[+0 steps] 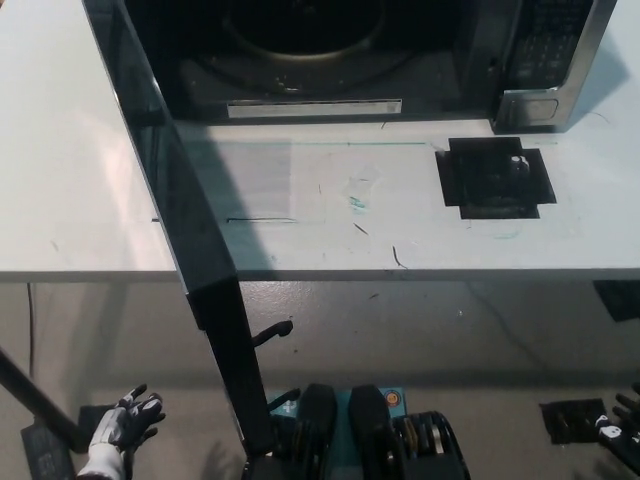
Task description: A microwave is kept infront of the robot with its door slightly ajar. The robot uses its right hand to push the door towards the left to open it.
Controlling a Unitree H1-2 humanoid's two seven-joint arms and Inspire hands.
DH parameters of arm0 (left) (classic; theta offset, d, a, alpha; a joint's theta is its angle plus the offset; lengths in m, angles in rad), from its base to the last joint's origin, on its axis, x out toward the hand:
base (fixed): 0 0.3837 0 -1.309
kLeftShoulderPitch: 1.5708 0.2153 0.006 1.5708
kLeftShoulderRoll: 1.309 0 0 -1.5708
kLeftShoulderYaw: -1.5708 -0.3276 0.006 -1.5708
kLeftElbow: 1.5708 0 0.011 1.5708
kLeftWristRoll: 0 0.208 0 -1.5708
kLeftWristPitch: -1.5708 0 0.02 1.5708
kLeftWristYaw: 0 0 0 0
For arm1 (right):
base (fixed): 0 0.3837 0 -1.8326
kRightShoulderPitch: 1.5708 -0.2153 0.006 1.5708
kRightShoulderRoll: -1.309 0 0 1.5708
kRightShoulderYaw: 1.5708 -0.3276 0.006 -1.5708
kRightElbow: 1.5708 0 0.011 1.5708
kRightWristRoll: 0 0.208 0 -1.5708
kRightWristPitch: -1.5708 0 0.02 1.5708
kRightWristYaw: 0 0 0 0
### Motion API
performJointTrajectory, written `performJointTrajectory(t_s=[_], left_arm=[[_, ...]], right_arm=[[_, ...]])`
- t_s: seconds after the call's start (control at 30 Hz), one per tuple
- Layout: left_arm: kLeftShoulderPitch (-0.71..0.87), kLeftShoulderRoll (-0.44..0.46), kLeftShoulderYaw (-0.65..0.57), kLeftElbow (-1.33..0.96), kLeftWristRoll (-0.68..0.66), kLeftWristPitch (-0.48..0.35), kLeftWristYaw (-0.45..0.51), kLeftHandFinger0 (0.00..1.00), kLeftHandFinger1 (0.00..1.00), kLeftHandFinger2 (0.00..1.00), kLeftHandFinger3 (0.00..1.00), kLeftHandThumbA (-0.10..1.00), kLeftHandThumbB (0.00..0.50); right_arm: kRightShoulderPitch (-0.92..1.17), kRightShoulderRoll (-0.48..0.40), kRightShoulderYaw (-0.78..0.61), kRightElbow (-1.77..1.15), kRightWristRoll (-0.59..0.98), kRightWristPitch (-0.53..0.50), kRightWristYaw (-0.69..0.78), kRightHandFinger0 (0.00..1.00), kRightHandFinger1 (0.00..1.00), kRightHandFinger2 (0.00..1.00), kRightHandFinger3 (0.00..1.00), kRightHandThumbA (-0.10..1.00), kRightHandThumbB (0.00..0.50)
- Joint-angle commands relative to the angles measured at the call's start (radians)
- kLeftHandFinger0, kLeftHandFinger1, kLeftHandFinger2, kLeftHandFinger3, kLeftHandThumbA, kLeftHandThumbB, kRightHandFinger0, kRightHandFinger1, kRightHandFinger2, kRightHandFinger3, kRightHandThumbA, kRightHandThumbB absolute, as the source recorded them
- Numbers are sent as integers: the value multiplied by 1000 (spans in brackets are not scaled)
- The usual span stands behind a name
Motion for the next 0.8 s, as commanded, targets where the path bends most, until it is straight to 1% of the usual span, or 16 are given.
performJointTrajectory(t_s=[0.0,0.03,0.1,0.13,0.17,0.2,0.23,0.27,0.33,0.43,0.47,0.5,0.57,0.67,0.7,0.77], left_arm=[[-23,2,5,-15,-16,-27,9,957,837,906,965,390,145],[-24,2,5,-12,-16,-29,9,926,851,908,973,385,138],[-40,1,3,-2,-14,-29,12,913,851,888,953,375,134],[-40,1,3,-2,-12,-28,16,914,847,882,946,375,140],[-41,0,4,-2,-11,-24,19,920,841,875,941,375,131],[-42,0,5,-2,-11,-19,21,927,836,870,940,375,131],[-43,4,4,9,-12,-31,13,903,816,868,951,389,143],[-42,0,6,14,-14,-36,14,899,833,880,957,392,147],[-43,2,6,19,-13,-39,14,928,836,889,963,402,145],[-44,-1,10,16,-17,-40,15,945,865,899,958,391,145],[-43,-5,17,11,-25,-32,15,936,884,908,961,373,142],[-45,-5,18,14,-26,-31,12,920,872,897,955,370,145],[-52,-6,21,20,-25,-40,15,902,867,885,949,352,141],[-58,-7,29,20,-32,-40,16,903,856,876,943,349,146],[-55,-6,23,8,-22,-36,20,895,837,872,949,370,141],[-55,-3,17,1,-16,-33,21,924,860,898,958,381,132]], right_arm=[[-25,2,-13,20,-7,-114,-31,605,750,726,833,819,327],[-26,4,-15,28,-2,-114,-31,599,739,721,845,815,321],[-31,14,-21,33,1,-115,-49,564,726,712,818,842,359],[-30,16,-22,35,8,-121,-43,555,719,706,804,839,349],[-29,16,-22,37,9,-125,-39,564,725,712,798,845,364],[-28,15,-20,38,6,-127,-39,574,731,719,796,850,364],[-27,15,-16,40,-8,-134,-48,578,738,727,806,867,359],[-23,13,-16,23,-7,-123,-46,569,731,722,828,865,330],[-25,16,-16,9,-7,-114,-55,591,732,712,833,849,309],[-31,14,-17,5,0,-107,-54,603,733,702,829,848,334],[-32,10,-16,10,1,-106,-52,606,746,722,836,856,344],[-31,9,-15,9,1,-107,-48,617,759,734,843,862,341],[-36,6,-14,13,-1,-110,-50,604,740,720,845,872,344],[-40,7,-14,-5,10,-100,-41,591,741,739,851,873,347],[-41,8,-16,-5,14,-100,-38,578,717,729,859,861,363],[-44,11,-18,-6,22,-98,-35,588,717,722,856,846,370]])
